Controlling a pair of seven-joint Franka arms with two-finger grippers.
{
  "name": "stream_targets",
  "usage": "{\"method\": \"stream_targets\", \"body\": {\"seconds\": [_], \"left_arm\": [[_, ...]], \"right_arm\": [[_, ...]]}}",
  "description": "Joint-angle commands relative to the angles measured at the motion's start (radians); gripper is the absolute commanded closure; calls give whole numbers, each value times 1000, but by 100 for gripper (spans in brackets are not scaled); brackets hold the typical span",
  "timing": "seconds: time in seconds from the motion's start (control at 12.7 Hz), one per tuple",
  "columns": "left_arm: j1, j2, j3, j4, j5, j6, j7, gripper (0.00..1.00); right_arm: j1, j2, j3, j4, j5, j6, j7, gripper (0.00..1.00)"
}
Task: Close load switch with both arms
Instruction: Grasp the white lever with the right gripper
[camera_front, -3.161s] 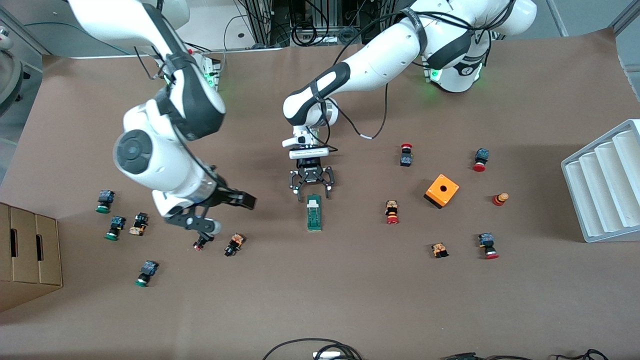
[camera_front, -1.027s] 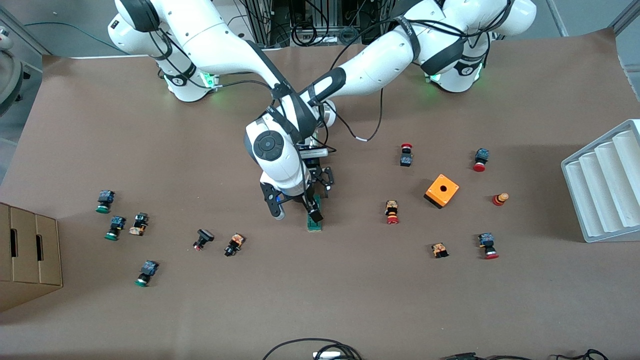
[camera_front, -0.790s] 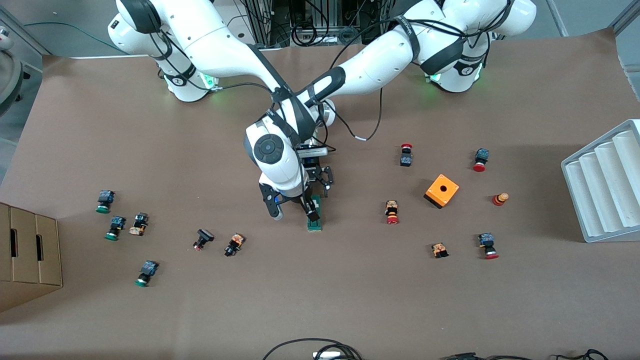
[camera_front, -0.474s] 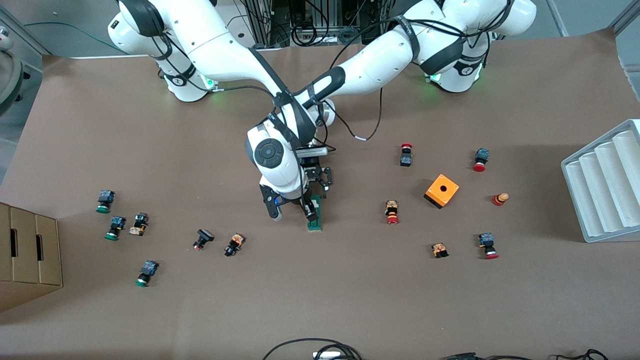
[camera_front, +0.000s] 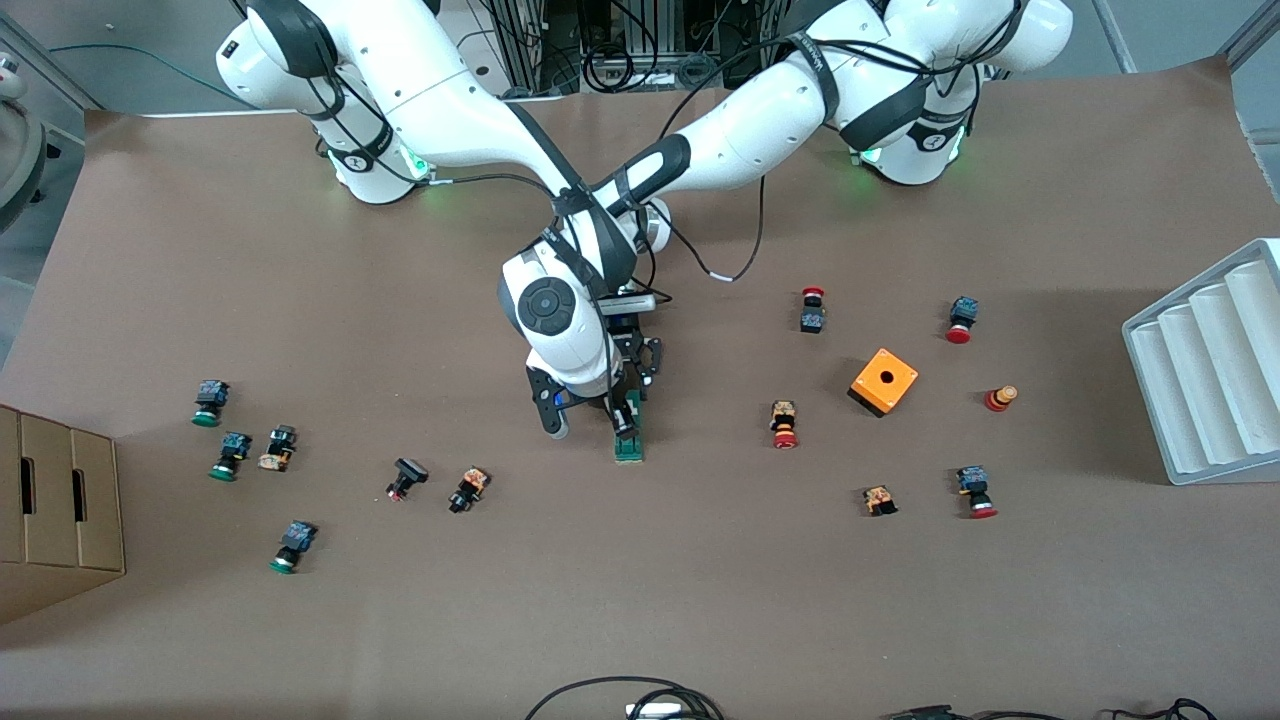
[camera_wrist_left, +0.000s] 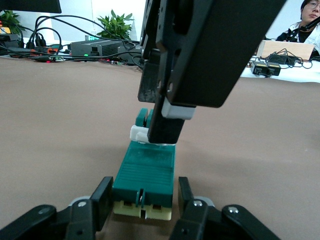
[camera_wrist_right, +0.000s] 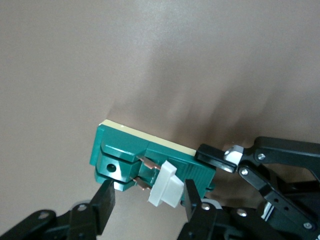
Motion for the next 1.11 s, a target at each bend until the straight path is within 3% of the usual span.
{"method": "stream_targets", "body": {"seconds": [0.0, 0.47, 0.63, 1.03], "left_arm": [[-5, 11, -6, 18, -5, -14, -7, 42], [-4, 11, -6, 18, -7, -14, -9, 51], [-5, 11, -6, 18, -7, -13, -7, 50], [-4, 11, -6, 18, -5, -13, -7, 49]], "right_arm": [[13, -11, -7, -2, 28, -10, 21, 35], [33, -39, -7, -48, 28, -19, 29, 39], [33, -44, -7, -62, 26, -13, 23, 47], [30, -42, -7, -62, 25, -6, 6, 51]]}}
